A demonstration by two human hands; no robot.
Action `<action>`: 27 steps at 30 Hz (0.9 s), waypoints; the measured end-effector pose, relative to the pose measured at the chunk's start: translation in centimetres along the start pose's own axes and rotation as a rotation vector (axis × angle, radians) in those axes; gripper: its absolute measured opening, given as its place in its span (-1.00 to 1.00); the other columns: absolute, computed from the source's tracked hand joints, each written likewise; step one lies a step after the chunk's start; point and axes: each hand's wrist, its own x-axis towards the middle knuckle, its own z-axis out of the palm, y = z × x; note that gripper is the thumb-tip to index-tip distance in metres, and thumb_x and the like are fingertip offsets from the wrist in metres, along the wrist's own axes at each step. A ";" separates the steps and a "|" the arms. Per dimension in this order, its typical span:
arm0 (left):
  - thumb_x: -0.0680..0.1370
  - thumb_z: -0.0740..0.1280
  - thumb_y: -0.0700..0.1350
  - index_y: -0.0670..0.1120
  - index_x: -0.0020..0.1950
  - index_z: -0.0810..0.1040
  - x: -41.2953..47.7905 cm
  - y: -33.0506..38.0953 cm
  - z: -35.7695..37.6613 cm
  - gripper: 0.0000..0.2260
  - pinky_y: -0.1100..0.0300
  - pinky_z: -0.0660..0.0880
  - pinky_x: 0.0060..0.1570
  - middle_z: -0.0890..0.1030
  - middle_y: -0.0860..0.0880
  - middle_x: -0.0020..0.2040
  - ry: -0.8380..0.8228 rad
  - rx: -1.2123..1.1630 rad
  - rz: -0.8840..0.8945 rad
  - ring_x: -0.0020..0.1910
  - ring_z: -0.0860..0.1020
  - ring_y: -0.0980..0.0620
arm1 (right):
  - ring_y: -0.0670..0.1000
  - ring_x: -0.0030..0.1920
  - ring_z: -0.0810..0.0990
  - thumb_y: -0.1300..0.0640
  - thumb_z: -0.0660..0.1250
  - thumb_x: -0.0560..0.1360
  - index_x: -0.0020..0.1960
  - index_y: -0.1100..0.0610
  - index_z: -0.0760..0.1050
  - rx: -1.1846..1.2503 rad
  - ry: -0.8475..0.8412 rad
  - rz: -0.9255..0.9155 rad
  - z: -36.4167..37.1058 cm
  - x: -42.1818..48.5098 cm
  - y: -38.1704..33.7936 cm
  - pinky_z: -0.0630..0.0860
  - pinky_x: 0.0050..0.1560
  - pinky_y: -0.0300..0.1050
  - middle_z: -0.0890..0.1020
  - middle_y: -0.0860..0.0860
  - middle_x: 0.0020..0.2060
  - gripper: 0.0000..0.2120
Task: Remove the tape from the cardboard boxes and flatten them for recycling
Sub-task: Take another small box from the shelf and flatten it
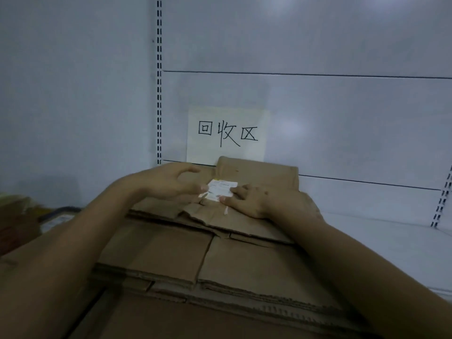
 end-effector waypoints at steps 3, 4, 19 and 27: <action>0.62 0.19 0.09 0.02 0.49 0.27 5.3 3.6 1.4 -0.54 0.22 0.13 0.33 0.18 0.01 0.54 0.104 0.089 0.141 0.50 0.14 0.07 | 0.15 0.49 0.14 -0.44 -0.07 0.48 0.51 -0.05 0.12 0.060 0.003 0.025 0.5 -0.3 -0.2 0.04 0.43 0.15 0.18 0.11 0.50 -0.27; 0.64 0.13 0.09 0.03 0.51 0.24 7.0 4.1 1.9 -0.56 0.11 0.09 0.42 0.12 -0.01 0.56 0.127 0.162 0.127 0.53 0.07 0.03 | 0.14 0.49 0.11 -0.40 -0.06 0.51 0.52 -0.05 0.12 0.089 0.001 0.034 0.5 -0.4 -0.2 0.02 0.45 0.17 0.17 0.10 0.51 -0.31; 0.62 -0.07 0.22 0.12 0.56 0.02 13.9 -5.8 8.1 -0.48 -0.10 -0.05 0.49 0.04 -0.04 0.58 -0.123 0.323 -0.219 0.54 0.04 -0.12 | 0.15 0.49 0.14 -0.44 -0.11 0.47 0.52 0.16 0.10 0.074 -0.088 0.192 0.8 1.6 0.8 0.07 0.42 0.07 0.16 0.17 0.50 -0.15; 0.66 -0.04 0.06 -0.11 0.48 0.26 10.2 -0.7 7.6 -0.55 -0.07 0.25 0.36 0.35 -0.16 0.45 0.122 0.511 -0.186 0.39 0.33 -0.16 | 0.11 0.30 0.40 -0.45 0.02 0.43 0.32 0.10 0.37 -0.044 0.233 0.096 -0.1 -1.3 -0.5 0.26 0.30 0.07 0.43 0.09 0.33 -0.26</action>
